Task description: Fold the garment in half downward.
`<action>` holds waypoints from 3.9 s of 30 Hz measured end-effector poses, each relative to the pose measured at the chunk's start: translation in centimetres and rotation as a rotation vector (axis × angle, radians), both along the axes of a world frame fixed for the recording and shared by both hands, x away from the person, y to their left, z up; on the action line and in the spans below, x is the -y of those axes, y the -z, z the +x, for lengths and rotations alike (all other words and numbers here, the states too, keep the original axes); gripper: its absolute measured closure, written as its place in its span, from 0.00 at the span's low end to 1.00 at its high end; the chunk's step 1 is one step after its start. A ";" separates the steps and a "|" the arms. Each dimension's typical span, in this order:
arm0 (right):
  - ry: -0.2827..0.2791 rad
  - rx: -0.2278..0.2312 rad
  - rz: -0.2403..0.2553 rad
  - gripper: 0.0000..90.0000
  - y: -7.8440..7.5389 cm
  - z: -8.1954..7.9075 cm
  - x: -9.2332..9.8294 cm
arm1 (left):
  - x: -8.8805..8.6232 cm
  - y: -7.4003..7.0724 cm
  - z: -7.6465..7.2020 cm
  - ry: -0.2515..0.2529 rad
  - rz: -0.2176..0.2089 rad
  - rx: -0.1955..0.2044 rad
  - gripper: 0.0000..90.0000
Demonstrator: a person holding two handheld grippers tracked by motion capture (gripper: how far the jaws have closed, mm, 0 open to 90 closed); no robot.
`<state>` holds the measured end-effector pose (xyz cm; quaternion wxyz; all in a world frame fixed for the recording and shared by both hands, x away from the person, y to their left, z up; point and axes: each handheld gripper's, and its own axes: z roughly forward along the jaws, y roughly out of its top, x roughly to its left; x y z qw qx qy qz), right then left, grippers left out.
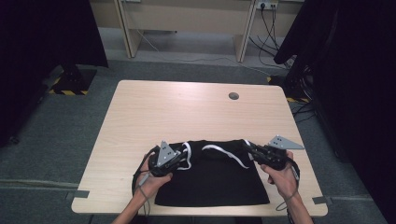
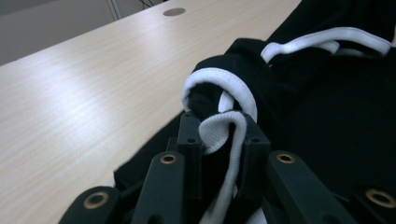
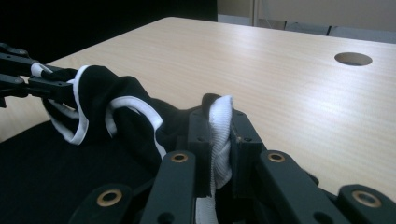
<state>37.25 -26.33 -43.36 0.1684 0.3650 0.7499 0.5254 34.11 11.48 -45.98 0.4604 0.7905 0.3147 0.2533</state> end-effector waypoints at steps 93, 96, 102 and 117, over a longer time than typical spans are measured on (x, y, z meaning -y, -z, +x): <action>-0.013 -0.170 -0.285 0.91 4.1 -5.2 -0.1 | 0.1 1.7 0.5 0.068 0.086 -0.242 0.79; 0.003 -0.173 -0.290 0.90 4.0 -4.5 0.2 | 0.4 1.7 1.2 0.066 0.084 -0.243 0.79; 0.016 -0.177 -0.292 0.87 4.0 -4.2 0.8 | 0.6 1.7 0.6 0.073 0.069 -0.244 0.74; 0.040 -0.185 -0.284 0.71 3.9 -3.7 1.3 | 0.9 1.7 -0.3 0.081 0.021 -0.237 0.49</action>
